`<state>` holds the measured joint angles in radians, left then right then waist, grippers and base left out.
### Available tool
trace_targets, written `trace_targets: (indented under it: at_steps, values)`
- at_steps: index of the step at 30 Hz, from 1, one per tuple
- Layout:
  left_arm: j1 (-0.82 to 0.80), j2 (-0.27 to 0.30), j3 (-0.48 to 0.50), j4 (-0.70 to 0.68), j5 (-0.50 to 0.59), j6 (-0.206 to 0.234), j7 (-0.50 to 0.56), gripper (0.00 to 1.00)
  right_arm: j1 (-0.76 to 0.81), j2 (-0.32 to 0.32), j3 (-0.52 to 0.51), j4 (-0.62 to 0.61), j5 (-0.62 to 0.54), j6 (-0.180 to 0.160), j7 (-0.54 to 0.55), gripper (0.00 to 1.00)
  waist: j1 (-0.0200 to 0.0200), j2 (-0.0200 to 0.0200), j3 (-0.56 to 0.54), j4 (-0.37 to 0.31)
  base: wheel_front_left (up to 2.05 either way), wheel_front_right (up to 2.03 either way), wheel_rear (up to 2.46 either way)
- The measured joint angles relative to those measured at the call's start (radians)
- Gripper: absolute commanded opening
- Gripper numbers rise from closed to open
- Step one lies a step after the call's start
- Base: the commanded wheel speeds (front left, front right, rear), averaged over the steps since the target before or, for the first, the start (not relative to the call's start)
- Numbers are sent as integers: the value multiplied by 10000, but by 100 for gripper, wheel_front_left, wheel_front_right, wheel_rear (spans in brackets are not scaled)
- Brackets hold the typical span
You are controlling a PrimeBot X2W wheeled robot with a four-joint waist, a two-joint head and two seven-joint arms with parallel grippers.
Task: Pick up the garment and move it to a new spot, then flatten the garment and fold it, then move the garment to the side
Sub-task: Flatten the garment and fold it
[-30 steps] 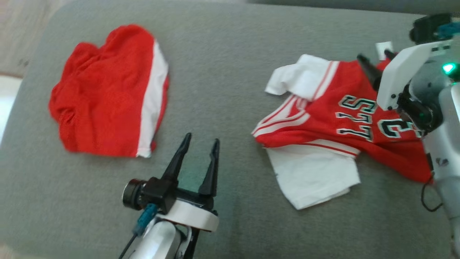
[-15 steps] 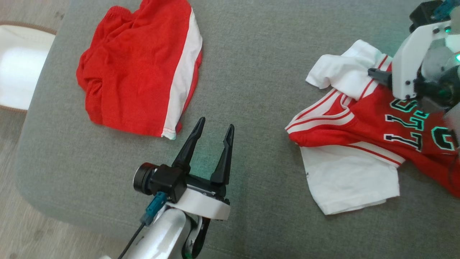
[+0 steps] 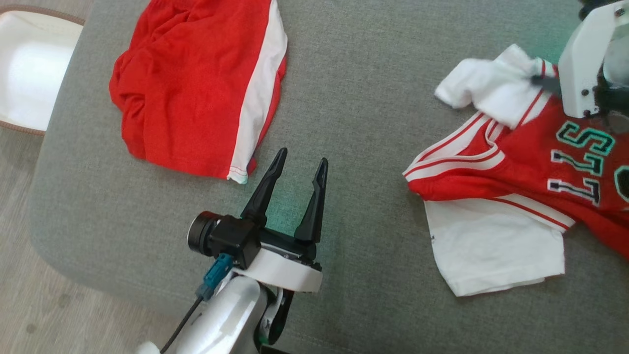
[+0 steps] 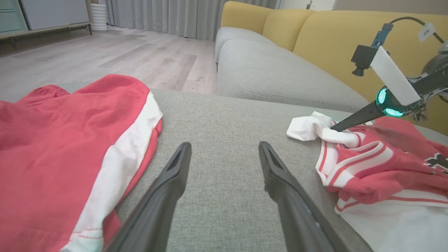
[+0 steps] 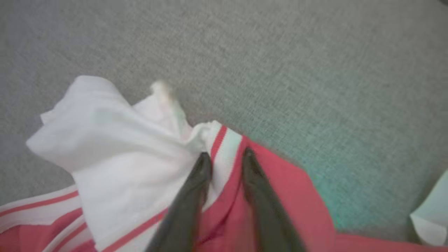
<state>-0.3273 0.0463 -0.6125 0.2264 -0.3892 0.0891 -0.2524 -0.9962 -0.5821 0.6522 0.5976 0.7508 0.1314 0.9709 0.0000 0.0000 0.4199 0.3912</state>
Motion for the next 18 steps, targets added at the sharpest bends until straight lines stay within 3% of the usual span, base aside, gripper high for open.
trace_targets:
  at_steps: [6,11,12,13,14,15,18]
  values:
    - [-4,-2,-33,19,0,0,0,100,-112,119,190,376,-274,0,-2069,0,1,0,1,30,0,0,0]
    - [-31,-2,-94,21,0,0,0,100,-1049,380,251,926,-681,0,-4263,0,1,0,-23,64,0,0,0]
    - [-31,-2,-94,21,0,0,0,100,-1049,380,251,926,-681,0,-4263,0,1,0,-23,64,0,0,0]
    - [-34,-2,-125,19,0,0,0,100,-1518,441,320,1197,-917,0,-5099,0,1,0,-17,86,0,0,0]
    - [-34,-2,-125,19,0,0,0,100,-1518,441,320,1197,-917,0,-5099,0,1,0,-17,86,0,0,0]
    - [-35,-2,-169,17,0,0,0,100,-1874,529,330,1569,-1047,0,-5871,0,0,0,-5,114,0,0,0]
    - [-36,-2,-226,15,0,0,0,100,-2183,644,320,1983,-1206,0,-6636,0,1,0,21,151,0,0,0]
